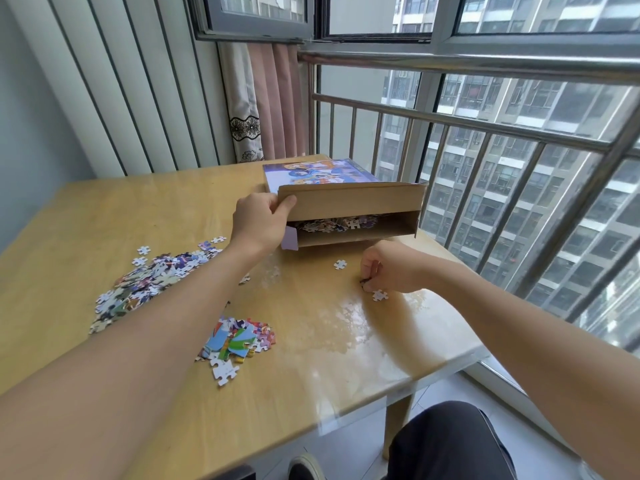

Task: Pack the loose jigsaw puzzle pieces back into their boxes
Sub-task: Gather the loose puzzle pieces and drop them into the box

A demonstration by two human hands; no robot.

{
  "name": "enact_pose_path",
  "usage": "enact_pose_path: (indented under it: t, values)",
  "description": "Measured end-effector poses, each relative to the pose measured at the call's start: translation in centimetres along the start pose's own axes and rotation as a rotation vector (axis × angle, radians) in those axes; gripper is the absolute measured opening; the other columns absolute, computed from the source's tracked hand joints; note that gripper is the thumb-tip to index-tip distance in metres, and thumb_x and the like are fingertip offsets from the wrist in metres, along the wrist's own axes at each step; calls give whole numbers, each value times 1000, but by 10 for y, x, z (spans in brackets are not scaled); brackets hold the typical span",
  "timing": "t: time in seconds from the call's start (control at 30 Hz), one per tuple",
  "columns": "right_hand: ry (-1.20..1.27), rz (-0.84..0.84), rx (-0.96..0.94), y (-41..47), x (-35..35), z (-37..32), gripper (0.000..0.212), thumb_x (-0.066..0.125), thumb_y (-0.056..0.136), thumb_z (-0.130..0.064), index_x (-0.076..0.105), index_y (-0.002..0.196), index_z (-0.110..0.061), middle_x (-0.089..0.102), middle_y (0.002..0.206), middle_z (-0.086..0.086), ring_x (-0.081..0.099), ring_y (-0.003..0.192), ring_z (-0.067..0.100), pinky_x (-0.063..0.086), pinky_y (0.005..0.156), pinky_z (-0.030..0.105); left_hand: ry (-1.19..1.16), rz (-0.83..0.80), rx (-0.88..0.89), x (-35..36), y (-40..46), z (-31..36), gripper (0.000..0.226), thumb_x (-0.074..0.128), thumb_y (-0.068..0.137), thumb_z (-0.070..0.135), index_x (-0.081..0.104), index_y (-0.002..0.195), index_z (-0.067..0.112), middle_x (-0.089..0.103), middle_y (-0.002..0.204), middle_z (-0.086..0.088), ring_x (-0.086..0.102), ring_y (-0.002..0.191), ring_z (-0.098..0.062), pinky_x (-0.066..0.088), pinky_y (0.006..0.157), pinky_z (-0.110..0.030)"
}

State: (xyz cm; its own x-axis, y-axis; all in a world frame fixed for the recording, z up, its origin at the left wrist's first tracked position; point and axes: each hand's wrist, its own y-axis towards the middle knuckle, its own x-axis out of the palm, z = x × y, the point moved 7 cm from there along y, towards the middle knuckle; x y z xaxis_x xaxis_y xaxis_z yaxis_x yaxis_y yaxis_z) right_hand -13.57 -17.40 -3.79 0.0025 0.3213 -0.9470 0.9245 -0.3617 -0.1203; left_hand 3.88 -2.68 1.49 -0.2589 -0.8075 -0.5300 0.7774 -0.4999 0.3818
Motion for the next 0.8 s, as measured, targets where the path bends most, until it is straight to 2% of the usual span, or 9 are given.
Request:
enact_pose_path:
  t: [0.1, 0.2, 0.27, 0.33, 0.37, 0.47, 0.57, 0.63, 0.8]
  values:
    - [217, 18, 26, -3, 1, 3, 19, 82, 80, -10, 66, 77, -19, 70, 79, -1, 62, 67, 11, 47, 61, 12, 1, -7, 4, 0, 0, 2, 53, 60, 97, 33, 39, 51, 16, 37, 48, 5, 29, 51, -14, 23, 52, -31]
    - [1090, 155, 268, -1, -2, 19, 22, 80, 80, 0, 67, 97, 1, 71, 96, 16, 71, 79, 19, 60, 83, 30, -9, -4, 10, 0, 1, 1, 53, 60, 97, 33, 40, 52, 15, 37, 49, 5, 29, 51, -14, 24, 52, -32]
    - [1601, 282, 440, 6, -1, 26, 30, 75, 83, 5, 63, 110, 5, 66, 114, 20, 72, 95, 23, 61, 84, 29, -10, 1, 18, 0, 0, 3, 54, 60, 97, 33, 38, 51, 16, 36, 48, 6, 28, 51, -14, 23, 52, -32]
    - [1775, 373, 480, 16, -3, 26, 34, 71, 84, 11, 59, 115, 6, 62, 121, 22, 69, 104, 27, 61, 83, 29, -4, 3, 23, 0, -1, 4, 55, 60, 98, 32, 36, 50, 18, 35, 47, 7, 27, 50, -13, 23, 52, -31]
    - [1638, 419, 474, 15, -6, 28, 33, 71, 83, 12, 60, 113, 6, 64, 119, 20, 68, 106, 27, 61, 87, 33, -6, 1, 21, 0, -1, 3, 55, 60, 98, 32, 37, 50, 18, 36, 47, 7, 28, 50, -12, 24, 51, -31]
    - [809, 483, 323, -11, -23, 30, 33, 76, 80, -1, 69, 113, -1, 72, 106, 8, 72, 92, 23, 61, 87, 41, -15, -17, 29, 2, 0, -3, 49, 60, 98, 34, 51, 55, 12, 50, 52, 2, 35, 52, -13, 28, 54, -30]
    - [54, 167, 116, -34, -17, 15, 29, 81, 81, -21, 75, 102, -2, 73, 93, 7, 69, 85, 24, 56, 82, 39, -13, -23, 37, 5, -2, -7, 46, 60, 97, 35, 56, 59, 11, 53, 53, 1, 36, 53, -12, 30, 55, -30]
    - [-6, 74, 92, -42, -8, 15, 24, 83, 80, -25, 78, 100, -12, 69, 83, -7, 67, 81, 16, 53, 77, 28, -13, -16, 31, 6, -3, -8, 46, 60, 97, 34, 54, 57, 12, 48, 51, 5, 33, 51, -10, 29, 55, -31]
    - [81, 328, 65, -32, 10, -4, 7, 80, 84, -21, 80, 87, -14, 74, 81, 0, 67, 76, 17, 51, 69, 28, -34, -17, 26, 9, -3, -11, 45, 61, 96, 37, 66, 71, 0, 63, 64, -10, 39, 56, -15, 33, 59, -31]
